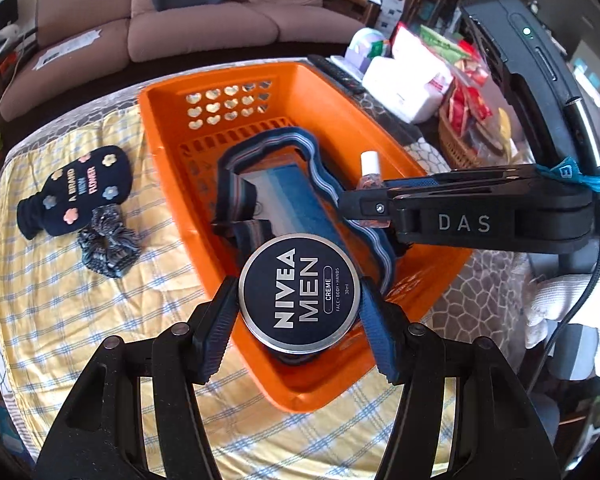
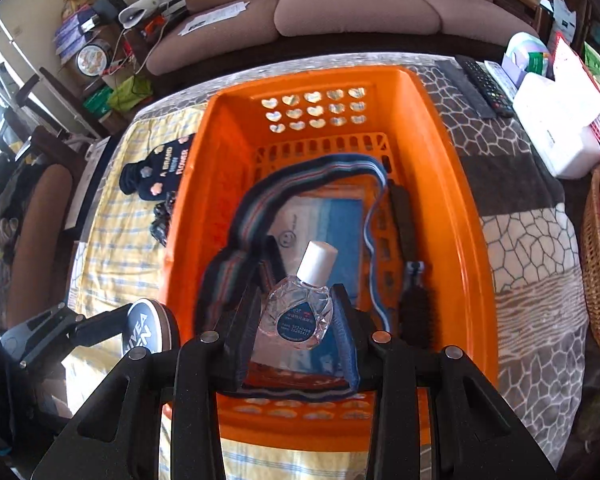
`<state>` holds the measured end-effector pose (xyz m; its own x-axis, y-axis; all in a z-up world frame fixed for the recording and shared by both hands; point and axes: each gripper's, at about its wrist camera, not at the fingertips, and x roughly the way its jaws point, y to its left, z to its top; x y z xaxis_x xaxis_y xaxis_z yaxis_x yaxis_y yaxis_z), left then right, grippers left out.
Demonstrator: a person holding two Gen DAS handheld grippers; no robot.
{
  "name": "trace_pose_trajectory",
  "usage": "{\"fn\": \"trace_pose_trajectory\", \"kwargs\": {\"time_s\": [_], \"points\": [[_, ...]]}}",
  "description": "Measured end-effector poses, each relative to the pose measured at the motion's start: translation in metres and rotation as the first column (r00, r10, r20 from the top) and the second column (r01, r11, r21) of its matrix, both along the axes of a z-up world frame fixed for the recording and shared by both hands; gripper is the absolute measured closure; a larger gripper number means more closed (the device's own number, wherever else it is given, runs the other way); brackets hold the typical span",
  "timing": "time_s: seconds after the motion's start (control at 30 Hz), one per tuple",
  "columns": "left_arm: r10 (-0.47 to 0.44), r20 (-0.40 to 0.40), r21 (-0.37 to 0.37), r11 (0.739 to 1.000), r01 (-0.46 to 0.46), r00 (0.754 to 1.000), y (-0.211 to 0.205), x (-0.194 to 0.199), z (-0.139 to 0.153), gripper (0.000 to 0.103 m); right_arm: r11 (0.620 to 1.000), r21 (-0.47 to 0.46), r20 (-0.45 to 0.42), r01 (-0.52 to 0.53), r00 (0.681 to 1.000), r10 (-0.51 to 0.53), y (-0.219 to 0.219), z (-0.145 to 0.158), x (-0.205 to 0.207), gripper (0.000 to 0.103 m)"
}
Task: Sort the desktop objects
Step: 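Carry the tin and bottle into the basket and open both grippers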
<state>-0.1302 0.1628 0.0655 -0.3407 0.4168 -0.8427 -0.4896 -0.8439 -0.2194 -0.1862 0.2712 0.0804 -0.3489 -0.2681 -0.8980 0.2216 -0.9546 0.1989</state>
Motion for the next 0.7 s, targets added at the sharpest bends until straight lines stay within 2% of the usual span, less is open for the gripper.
{"fn": "trace_pose_trajectory", "kwargs": {"time_s": [0.33, 0.37, 0.7], "points": [[-0.074, 0.012, -0.162, 0.984, 0.075, 0.997, 0.051, -0.003, -0.041, 0.046, 1.0, 0.004, 0.116, -0.03, 0.993, 0.029, 0.035, -0.053, -0.011, 0.067], [-0.076, 0.015, -0.157, 0.985, 0.077, 0.997, 0.053, -0.004, -0.042, 0.046, 0.999, 0.0, 0.125, -0.034, 0.992, 0.033, 0.035, -0.057, -0.012, 0.067], [-0.086, -0.005, -0.252, 0.964, 0.083, 0.996, 0.07, -0.013, -0.048, 0.046, 0.998, -0.018, 0.146, -0.055, 0.988, 0.057, 0.039, -0.068, -0.015, 0.067]]}}
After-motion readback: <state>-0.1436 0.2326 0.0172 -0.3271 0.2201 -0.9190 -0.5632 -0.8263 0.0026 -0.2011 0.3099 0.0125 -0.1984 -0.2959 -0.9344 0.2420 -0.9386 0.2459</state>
